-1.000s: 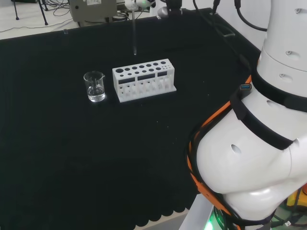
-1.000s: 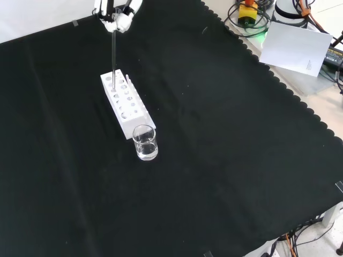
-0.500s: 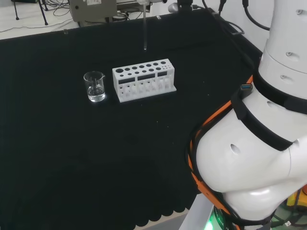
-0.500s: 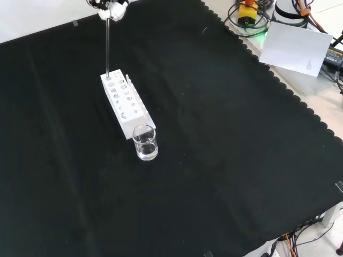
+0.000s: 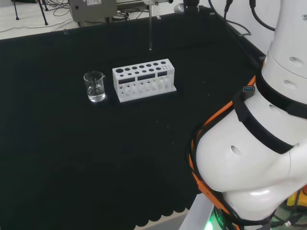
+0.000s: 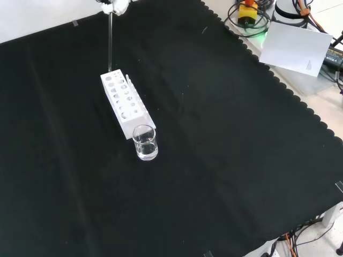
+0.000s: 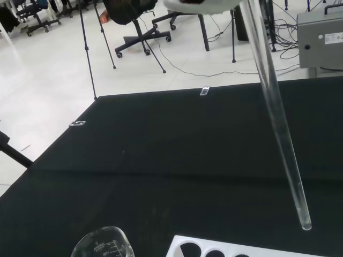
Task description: Put the glass rod back on the white test tube rack.
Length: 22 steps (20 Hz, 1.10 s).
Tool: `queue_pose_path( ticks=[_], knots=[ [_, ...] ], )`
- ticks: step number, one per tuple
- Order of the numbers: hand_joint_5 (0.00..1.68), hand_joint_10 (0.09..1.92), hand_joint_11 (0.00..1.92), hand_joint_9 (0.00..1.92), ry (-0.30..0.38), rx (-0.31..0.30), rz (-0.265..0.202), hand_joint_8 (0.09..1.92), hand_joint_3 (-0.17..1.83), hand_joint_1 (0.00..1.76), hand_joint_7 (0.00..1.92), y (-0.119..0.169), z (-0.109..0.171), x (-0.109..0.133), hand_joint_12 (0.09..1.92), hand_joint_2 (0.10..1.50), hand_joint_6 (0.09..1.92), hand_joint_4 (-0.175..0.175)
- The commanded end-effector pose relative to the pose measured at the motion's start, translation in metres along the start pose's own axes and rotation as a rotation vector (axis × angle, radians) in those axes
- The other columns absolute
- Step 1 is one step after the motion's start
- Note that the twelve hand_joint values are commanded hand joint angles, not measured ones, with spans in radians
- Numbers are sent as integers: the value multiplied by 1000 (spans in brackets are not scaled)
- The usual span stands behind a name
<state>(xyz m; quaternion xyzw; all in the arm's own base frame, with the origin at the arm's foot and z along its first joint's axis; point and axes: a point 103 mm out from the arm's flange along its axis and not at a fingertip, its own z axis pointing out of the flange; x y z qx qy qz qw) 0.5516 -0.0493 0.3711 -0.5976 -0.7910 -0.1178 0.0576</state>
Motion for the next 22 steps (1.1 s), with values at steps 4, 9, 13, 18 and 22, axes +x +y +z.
queue_pose_path(
  ticks=[4, 9, 13, 18, 22],
  knots=[
    [1135, 1087, 1626, 1573, -14, -3, -12, 1391, 0, 1280, 937, -7, -5, 5, 893, 1110, 450, -175],
    [1136, 1087, 1625, 1573, -1, -14, -19, 1391, 0, 1280, 937, -9, -7, 5, 893, 1110, 449, -175],
    [1136, 1087, 1625, 1573, 0, -21, -30, 1392, 0, 1280, 937, -12, -8, 5, 894, 1110, 449, -175],
    [1137, 1087, 1626, 1574, -3, -5, -31, 1391, 0, 1280, 937, -31, -2, 4, 894, 1110, 448, -175],
    [1138, 1087, 1625, 1574, -4, 23, -25, 1391, 0, 1280, 937, -32, 5, 4, 894, 1110, 447, -175]
  ],
)
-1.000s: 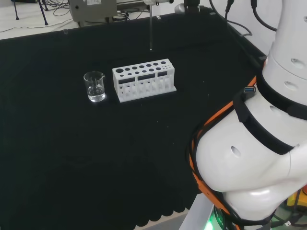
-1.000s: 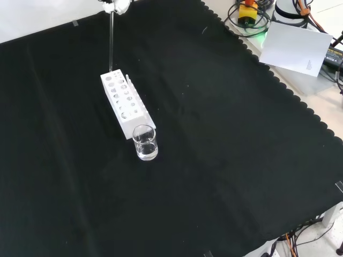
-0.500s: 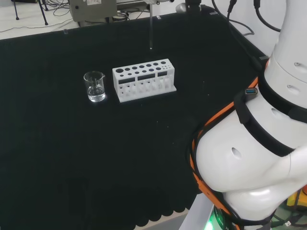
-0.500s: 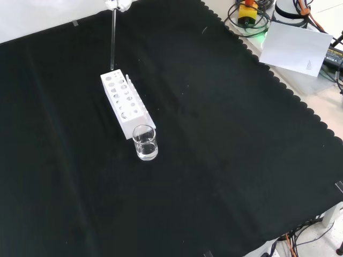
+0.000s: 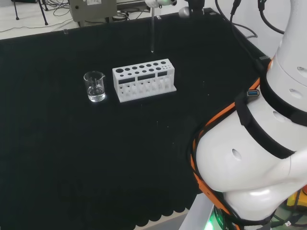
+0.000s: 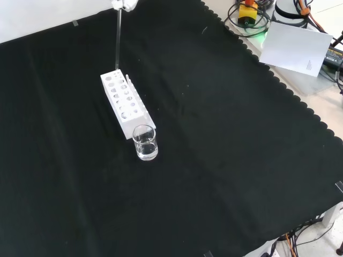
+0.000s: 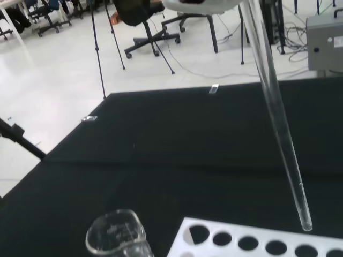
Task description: Put the glass rod back on the white test tube rack.
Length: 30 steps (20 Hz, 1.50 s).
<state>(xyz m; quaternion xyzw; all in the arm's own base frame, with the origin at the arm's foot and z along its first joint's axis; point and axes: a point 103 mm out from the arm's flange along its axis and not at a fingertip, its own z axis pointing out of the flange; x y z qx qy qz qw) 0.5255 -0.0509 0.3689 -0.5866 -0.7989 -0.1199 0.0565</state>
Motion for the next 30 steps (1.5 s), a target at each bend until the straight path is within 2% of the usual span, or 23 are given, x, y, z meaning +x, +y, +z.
queue_pose_path(
  ticks=[1, 19, 30],
  knots=[
    [1138, 1087, 1625, 1574, -2, 25, 2, 1391, 0, 1280, 937, -7, 6, -1, 894, 1110, 446, -175],
    [1140, 1086, 1625, 1575, 32, 58, -14, 1389, 0, 1280, 938, 0, 30, 7, 894, 1109, 442, -175],
    [1141, 1085, 1625, 1575, 60, 63, -2, 1388, 0, 1280, 939, 6, 38, -3, 893, 1109, 440, -175]
  ],
)
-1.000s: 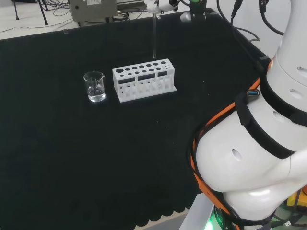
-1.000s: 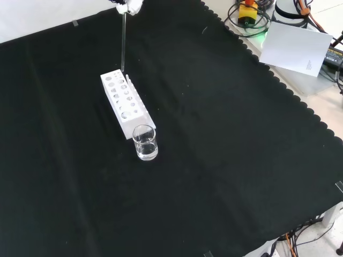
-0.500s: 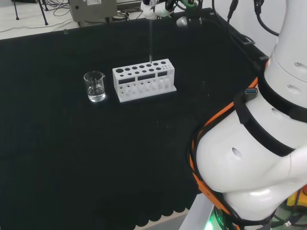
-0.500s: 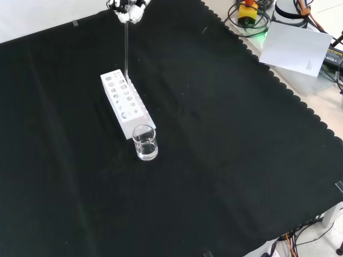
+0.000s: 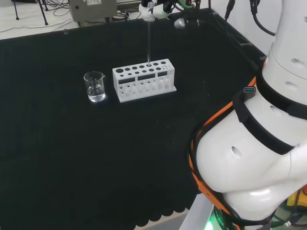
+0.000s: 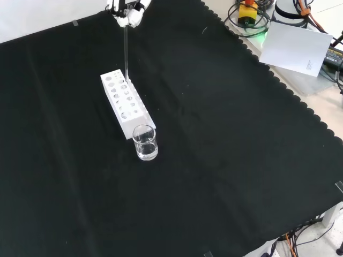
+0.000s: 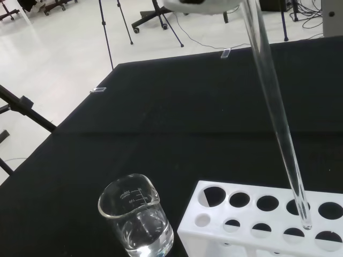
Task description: Put the glass rod back on the white test tube rack.
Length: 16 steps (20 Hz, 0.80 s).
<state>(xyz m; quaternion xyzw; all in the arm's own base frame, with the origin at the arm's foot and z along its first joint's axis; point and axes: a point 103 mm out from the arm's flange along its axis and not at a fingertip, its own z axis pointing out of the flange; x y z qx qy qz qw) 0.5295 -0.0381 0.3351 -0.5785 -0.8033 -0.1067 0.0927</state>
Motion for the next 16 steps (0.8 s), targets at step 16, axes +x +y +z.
queue_pose_path(
  ticks=[16],
  knots=[
    [1142, 1085, 1625, 1574, 29, 0, 34, 1387, 0, 1280, 939, 0, 11, -29, 892, 1109, 438, -175]
  ],
)
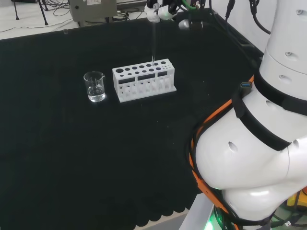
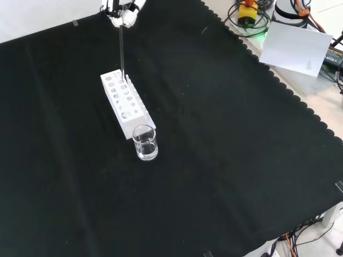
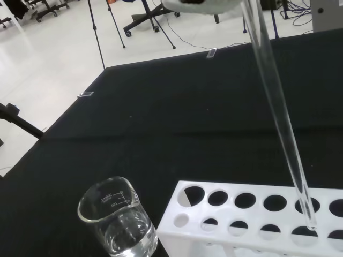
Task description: Put the glass rod back on the white test tube rack.
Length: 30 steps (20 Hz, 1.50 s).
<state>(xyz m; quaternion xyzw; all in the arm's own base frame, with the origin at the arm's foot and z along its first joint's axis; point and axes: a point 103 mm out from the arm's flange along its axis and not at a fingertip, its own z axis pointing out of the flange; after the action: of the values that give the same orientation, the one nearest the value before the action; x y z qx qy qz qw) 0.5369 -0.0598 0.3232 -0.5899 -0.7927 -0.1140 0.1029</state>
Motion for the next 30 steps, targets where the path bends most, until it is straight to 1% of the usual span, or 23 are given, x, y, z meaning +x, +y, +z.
queue_pose_path(
  ticks=[1, 14, 20, 23, 30],
  knots=[
    [1142, 1085, 1625, 1574, 4, 4, 2, 1387, 0, 1280, 939, 0, 6, -4, 892, 1109, 438, -175],
    [1143, 1085, 1626, 1574, -11, 2, 7, 1387, 0, 1280, 940, 3, 6, -1, 892, 1109, 436, -175],
    [1143, 1085, 1626, 1574, -13, 10, 11, 1387, 0, 1281, 940, 7, 7, 4, 891, 1109, 436, -175],
    [1143, 1085, 1626, 1574, -17, 15, 4, 1386, 0, 1281, 940, 14, 8, 9, 891, 1109, 436, -175],
    [1144, 1085, 1626, 1573, -10, 18, 8, 1386, 0, 1280, 940, 15, 11, 7, 891, 1108, 435, -175]
  ],
)
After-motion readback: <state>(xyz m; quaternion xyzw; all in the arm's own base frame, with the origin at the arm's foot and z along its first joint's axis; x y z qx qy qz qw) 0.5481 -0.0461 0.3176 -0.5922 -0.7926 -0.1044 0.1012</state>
